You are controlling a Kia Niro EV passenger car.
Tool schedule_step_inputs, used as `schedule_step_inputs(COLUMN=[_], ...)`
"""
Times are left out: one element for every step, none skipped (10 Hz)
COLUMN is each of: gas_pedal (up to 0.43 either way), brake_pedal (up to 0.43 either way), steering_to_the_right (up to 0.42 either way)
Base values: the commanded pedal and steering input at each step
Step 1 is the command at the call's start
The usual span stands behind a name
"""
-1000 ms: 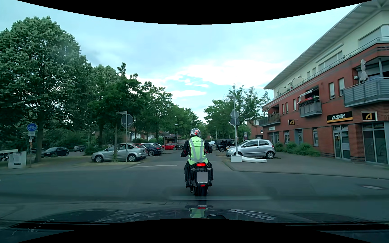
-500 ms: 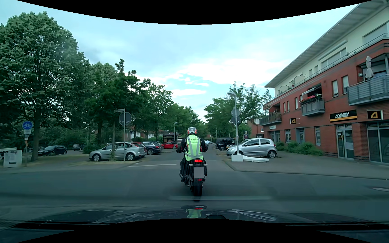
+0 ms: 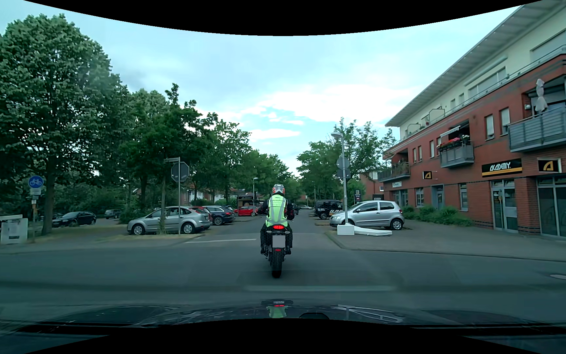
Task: Follow the waypoints while adhering to traffic rules and regulations
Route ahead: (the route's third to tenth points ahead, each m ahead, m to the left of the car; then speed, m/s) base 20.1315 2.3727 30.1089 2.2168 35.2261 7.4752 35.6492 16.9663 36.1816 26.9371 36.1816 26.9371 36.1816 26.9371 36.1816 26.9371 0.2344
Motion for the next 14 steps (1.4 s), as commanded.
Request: schedule_step_inputs(gas_pedal=[0.0,0.0,0.0,0.0,0.0,0.0,0.0,0.0,0.047,0.11,0.098,0.098,0.098,0.059], brake_pedal=[0.232,0.238,0.244,0.226,0.128,0.006,0.0,0.0,0.0,0.0,0.0,0.0,0.0,0.0], steering_to_the_right=[0.012,0.012,0.012,0.012,0.012,0.012,0.012,0.012,0.012,0.012,0.012,0.012,0.012,0.012])
